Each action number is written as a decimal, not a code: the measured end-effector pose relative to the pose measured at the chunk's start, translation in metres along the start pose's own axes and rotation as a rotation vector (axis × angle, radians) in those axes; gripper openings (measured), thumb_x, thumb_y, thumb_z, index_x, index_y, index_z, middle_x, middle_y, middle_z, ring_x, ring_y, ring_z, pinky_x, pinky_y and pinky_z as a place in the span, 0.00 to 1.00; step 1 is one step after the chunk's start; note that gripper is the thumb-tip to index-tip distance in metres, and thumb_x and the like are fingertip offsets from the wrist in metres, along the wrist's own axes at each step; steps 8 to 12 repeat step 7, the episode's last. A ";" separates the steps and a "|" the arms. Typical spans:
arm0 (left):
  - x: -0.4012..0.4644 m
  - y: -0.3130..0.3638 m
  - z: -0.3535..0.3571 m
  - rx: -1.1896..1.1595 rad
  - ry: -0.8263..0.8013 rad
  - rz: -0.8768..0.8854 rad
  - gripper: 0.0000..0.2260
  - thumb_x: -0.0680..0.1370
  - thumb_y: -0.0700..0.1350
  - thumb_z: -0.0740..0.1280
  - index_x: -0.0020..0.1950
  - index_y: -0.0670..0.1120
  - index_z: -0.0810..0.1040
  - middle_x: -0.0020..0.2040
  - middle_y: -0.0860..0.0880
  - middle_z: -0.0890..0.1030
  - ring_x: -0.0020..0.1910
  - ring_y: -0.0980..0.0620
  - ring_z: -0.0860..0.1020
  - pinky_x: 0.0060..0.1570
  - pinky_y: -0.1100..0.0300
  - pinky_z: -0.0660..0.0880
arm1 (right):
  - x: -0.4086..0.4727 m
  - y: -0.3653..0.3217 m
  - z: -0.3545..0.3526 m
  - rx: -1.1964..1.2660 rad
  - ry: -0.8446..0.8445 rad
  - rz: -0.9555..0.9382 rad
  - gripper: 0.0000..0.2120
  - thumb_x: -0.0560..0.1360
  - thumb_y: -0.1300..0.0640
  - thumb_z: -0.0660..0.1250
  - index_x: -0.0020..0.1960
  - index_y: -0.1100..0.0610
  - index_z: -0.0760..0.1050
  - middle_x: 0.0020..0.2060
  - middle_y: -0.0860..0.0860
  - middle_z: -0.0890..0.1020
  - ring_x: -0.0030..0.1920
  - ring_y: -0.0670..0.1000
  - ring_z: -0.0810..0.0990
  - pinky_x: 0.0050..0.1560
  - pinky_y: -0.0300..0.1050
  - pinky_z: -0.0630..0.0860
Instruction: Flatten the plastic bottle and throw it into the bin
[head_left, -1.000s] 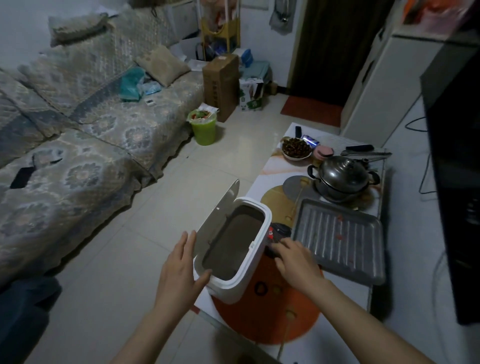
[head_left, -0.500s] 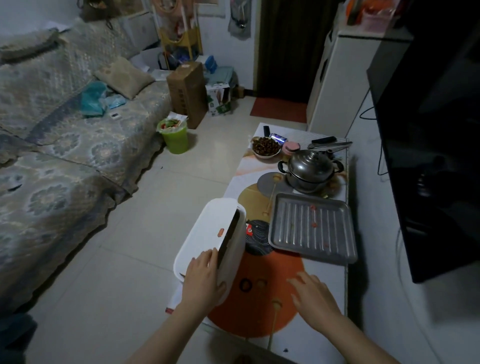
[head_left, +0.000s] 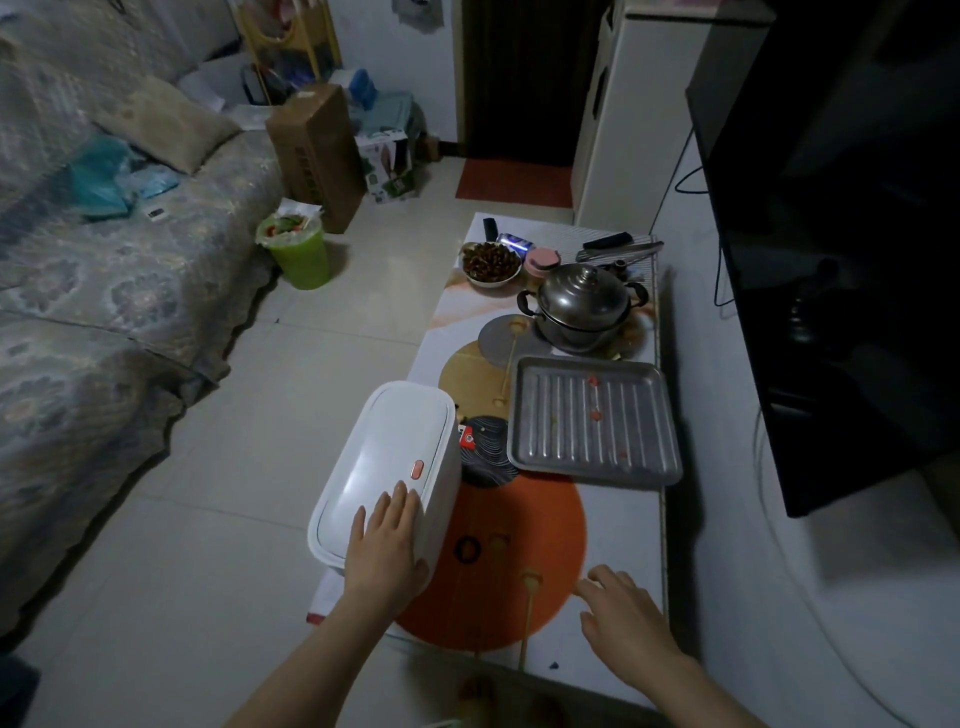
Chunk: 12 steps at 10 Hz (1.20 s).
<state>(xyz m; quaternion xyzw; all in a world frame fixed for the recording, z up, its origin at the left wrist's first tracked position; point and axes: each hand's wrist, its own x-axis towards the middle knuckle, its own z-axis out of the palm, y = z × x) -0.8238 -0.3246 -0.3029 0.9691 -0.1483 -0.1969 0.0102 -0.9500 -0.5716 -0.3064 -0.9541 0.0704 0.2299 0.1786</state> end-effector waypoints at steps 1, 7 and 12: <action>0.002 -0.005 0.002 0.053 -0.006 0.015 0.39 0.75 0.53 0.65 0.77 0.49 0.43 0.79 0.47 0.45 0.78 0.45 0.45 0.75 0.43 0.42 | 0.002 0.002 0.007 0.001 -0.008 0.015 0.18 0.77 0.59 0.55 0.66 0.51 0.68 0.62 0.50 0.72 0.59 0.52 0.70 0.60 0.47 0.70; 0.008 0.055 -0.075 0.098 0.198 0.161 0.27 0.78 0.54 0.58 0.76 0.52 0.53 0.79 0.45 0.51 0.77 0.43 0.51 0.75 0.45 0.46 | 0.006 -0.018 -0.073 -0.065 0.155 -0.029 0.11 0.76 0.61 0.55 0.56 0.58 0.71 0.59 0.56 0.73 0.59 0.56 0.70 0.57 0.51 0.68; 0.008 0.055 -0.075 0.098 0.198 0.161 0.27 0.78 0.54 0.58 0.76 0.52 0.53 0.79 0.45 0.51 0.77 0.43 0.51 0.75 0.45 0.46 | 0.006 -0.018 -0.073 -0.065 0.155 -0.029 0.11 0.76 0.61 0.55 0.56 0.58 0.71 0.59 0.56 0.73 0.59 0.56 0.70 0.57 0.51 0.68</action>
